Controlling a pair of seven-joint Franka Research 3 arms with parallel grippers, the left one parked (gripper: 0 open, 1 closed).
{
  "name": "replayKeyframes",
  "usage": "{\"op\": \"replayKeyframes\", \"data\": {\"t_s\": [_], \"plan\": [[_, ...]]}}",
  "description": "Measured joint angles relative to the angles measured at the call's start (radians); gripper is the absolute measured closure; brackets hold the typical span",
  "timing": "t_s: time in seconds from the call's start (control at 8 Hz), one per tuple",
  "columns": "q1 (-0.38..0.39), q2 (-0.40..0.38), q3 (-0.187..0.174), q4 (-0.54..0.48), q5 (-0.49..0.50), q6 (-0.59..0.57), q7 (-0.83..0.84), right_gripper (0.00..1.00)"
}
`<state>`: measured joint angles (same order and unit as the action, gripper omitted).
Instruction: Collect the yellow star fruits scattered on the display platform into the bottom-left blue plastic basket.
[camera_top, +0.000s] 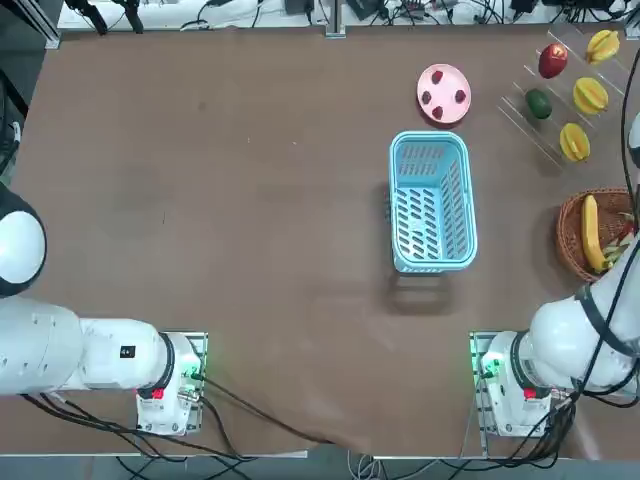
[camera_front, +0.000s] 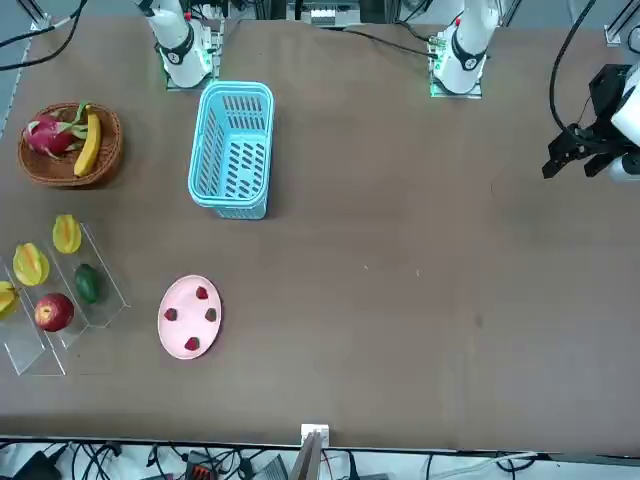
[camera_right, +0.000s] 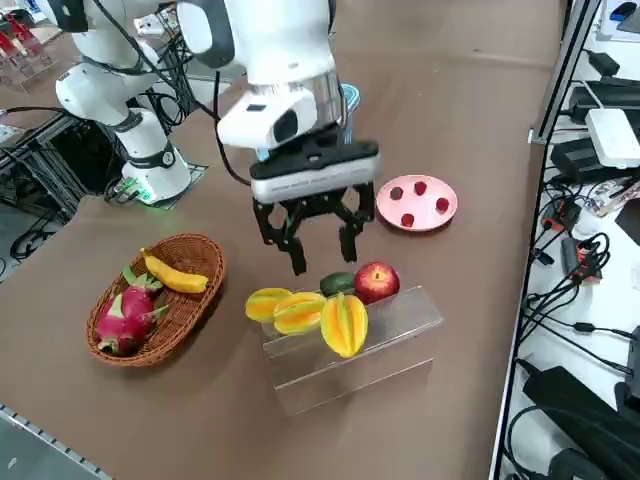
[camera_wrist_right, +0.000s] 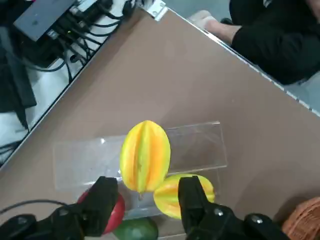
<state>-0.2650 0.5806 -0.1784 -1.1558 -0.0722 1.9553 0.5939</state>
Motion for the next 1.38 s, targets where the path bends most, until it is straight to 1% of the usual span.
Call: {"op": "replayKeyframes", "data": {"t_s": [0.5,0.62,0.75,1.0,1.38], "plan": [[-0.01,0.058,-0.009,0.002,-0.002,0.02,0.043,0.29],[-0.012,0.067,-0.009,0.002,-0.002,0.026,0.047,0.32],[-0.012,0.071,-0.009,0.002,-0.002,0.029,0.051,0.34],[-0.011,0.073,-0.009,0.002,-0.001,0.032,0.056,0.34],[-0.012,0.092,-0.009,0.002,0.042,0.061,0.058,0.37]]}}
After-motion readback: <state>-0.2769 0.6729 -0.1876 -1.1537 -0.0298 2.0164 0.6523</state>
